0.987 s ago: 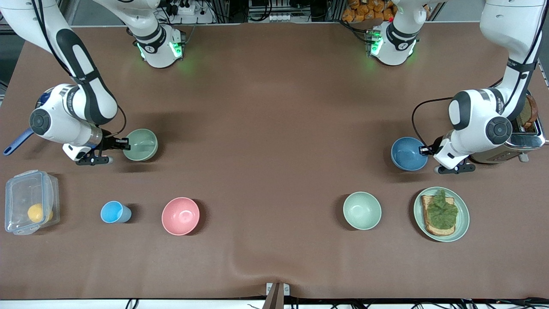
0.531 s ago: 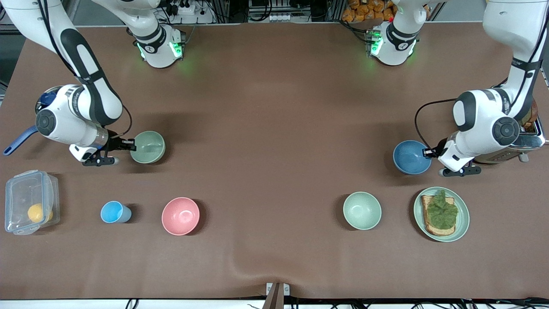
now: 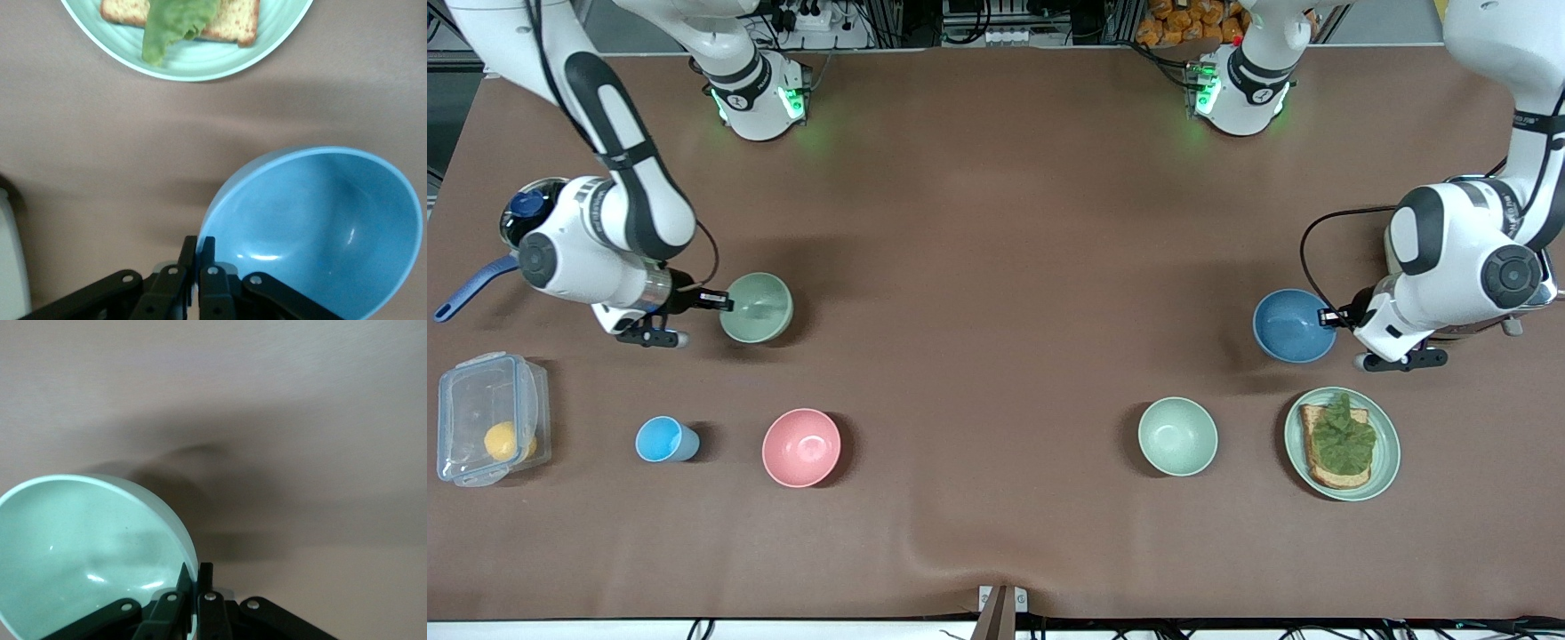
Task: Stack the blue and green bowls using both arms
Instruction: 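Move the green bowl inward with the right gripper while the left gripper carries blue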
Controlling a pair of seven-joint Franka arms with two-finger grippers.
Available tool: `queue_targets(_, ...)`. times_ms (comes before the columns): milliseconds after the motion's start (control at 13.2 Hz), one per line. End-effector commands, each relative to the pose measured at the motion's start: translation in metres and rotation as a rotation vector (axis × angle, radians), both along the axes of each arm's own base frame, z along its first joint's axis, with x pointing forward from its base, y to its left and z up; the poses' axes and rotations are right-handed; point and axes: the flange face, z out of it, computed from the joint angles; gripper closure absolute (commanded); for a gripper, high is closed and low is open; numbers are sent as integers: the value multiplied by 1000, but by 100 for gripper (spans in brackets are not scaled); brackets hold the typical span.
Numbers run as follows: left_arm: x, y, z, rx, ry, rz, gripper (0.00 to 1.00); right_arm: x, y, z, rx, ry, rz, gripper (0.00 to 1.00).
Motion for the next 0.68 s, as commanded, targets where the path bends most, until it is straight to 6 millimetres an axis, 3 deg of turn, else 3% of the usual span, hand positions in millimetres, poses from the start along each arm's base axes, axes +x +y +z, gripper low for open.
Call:
queue_targets(0,14,-7,35,6,9,-28,100,-5,58,19,-17,18,-98,100)
queue_targets(152,21,-13,49,3,7,-36,100,-10,102,26,7,33,-170,100)
queue_targets(304,22,-21,53,-1,5,-40,100,-14,127,28,96,52,-249,100)
queue_targets(607,27,-21,62,-3,-8,-49,100,-35,221,33,101,20,-322,100)
